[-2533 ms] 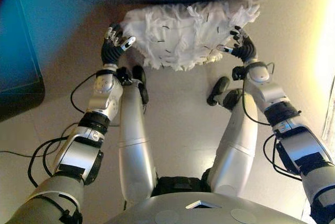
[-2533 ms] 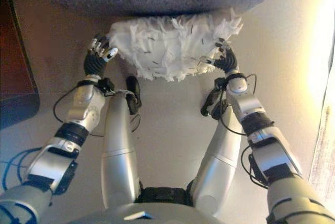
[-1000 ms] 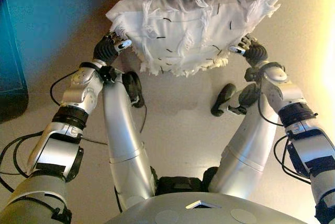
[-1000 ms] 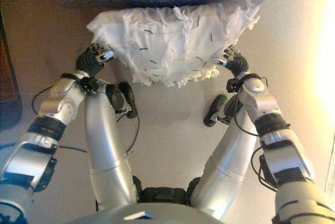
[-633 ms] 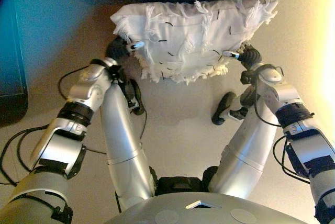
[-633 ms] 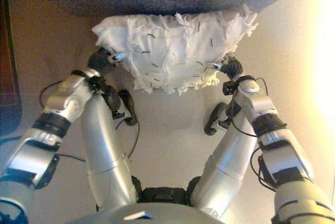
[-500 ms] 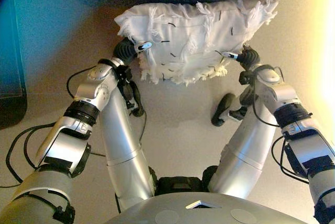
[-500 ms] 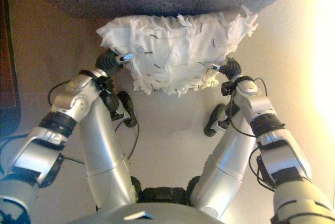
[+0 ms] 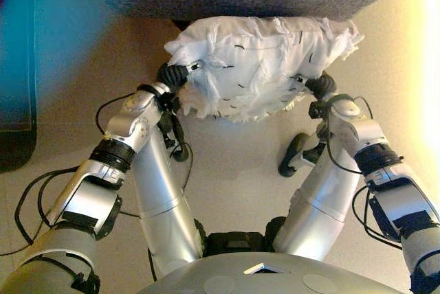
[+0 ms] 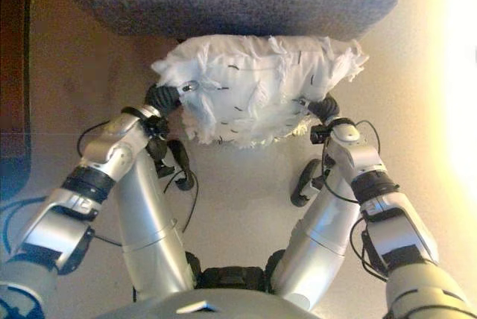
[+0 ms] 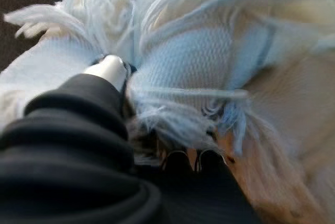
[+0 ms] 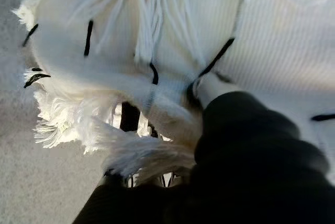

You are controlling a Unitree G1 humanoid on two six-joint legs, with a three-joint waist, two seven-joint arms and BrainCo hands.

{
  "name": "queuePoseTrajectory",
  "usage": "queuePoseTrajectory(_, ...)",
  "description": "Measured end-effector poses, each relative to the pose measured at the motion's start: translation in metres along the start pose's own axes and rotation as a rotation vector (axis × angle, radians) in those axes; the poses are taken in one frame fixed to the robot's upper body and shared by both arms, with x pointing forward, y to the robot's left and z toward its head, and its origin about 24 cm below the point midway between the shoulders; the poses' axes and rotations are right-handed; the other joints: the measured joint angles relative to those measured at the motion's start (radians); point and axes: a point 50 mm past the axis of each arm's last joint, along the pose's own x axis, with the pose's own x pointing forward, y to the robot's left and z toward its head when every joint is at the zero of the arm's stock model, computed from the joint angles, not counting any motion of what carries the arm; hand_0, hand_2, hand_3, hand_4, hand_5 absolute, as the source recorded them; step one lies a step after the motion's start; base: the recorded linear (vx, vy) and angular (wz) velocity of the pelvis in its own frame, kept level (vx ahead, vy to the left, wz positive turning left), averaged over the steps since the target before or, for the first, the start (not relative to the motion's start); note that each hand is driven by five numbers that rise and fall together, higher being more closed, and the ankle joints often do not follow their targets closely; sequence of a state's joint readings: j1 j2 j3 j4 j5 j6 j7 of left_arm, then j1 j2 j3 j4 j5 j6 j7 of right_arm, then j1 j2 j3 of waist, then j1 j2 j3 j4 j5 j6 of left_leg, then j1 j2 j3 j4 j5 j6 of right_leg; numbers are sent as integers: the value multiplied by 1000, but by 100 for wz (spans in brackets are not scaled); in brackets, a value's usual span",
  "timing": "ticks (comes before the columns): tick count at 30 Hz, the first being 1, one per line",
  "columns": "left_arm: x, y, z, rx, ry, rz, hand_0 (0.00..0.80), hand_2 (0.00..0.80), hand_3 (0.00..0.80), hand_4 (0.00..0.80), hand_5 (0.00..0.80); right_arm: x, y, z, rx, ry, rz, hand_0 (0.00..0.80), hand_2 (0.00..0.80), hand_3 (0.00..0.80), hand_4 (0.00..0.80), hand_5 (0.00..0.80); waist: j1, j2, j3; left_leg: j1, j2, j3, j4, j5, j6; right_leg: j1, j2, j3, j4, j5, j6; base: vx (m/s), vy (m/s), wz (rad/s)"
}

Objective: Pick up the cushion and take it to the sofa

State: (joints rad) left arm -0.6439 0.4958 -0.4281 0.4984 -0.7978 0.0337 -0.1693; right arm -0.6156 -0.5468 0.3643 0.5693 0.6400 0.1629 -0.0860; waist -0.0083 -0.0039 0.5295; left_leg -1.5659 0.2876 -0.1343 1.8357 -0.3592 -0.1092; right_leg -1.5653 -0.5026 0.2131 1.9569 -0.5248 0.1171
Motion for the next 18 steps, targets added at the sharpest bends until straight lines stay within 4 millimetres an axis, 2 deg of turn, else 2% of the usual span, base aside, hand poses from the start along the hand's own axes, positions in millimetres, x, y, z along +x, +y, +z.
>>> queuePoseTrajectory(7, -2, 1, -2, 11, -15, 23, 800, 800, 800, 800, 800, -4, 8, -7, 36, -15, 24, 800, 800, 800, 800, 800, 2, 0, 0, 1, 25, -9, 12, -18, -1, 7, 12, -15, -13, 6, -4, -10, 34, -11)
queuePoseTrajectory(10, -6, 7, -3, 7, -34, 62, 800, 800, 800, 800, 800, -7, 13, -13, 84, -43, 37, 800, 800, 800, 800, 800, 0, 0, 0, 12, 46, -14, -31, -21, -2, 45, 32, -62, -84, 31, -7, -80, 45, -23)
queuePoseTrajectory(11, -7, 8, -5, 9, -29, 78, 800, 800, 800, 800, 800, -8, 13, -15, 99, -45, 35, 800, 800, 800, 800, 800, 0, 0, 0, 35, 55, 0, -67, -19, 2, 67, 39, -84, -133, 47, -6, -163, 40, -38)
queuePoseTrajectory(14, -7, 9, -15, -13, -33, 136, 800, 800, 800, 800, 800, -8, 14, -16, 117, -70, 38, 800, 800, 800, 800, 800, -5, 0, 0, 186, 71, 88, -295, 16, 25, 200, 78, -164, -417, 167, -11, -199, 42, -55)
queuePoseTrajectory(15, -6, 8, -15, -17, -48, 151, 800, 800, 800, 800, 800, -8, 16, -15, 124, -90, 42, 800, 800, 800, 800, 800, -3, -1, -1, 245, 66, 123, -401, 40, 26, 251, 91, -187, -539, 212, 3, -164, 31, -54)
queuePoseTrajectory(16, -6, 6, -14, -28, -82, 164, 800, 800, 800, 800, 800, -10, 14, -13, 127, -123, 34, 800, 800, 800, 800, 800, -13, -2, -1, 327, 51, 165, -527, 74, 43, 324, 101, -218, -686, 273, -2, -138, 4, -49)
queuePoseTrajectory(17, -5, 4, -13, -34, -104, 169, 800, 800, 800, 800, 800, -11, 12, -14, 129, -141, 27, 800, 800, 800, 800, 800, -13, -3, -1, 394, 37, 189, -628, 104, 52, 390, 112, -239, -799, 309, -1, -102, -20, -39)
queuePoseTrajectory(18, -5, 2, -13, -36, -128, 181, 800, 800, 800, 800, 800, -13, 14, -17, 130, -153, 29, 800, 800, 800, 800, 800, -19, -3, -2, 467, 18, 202, -724, 132, 43, 465, 125, -252, -905, 352, 12, -61, -41, -19)
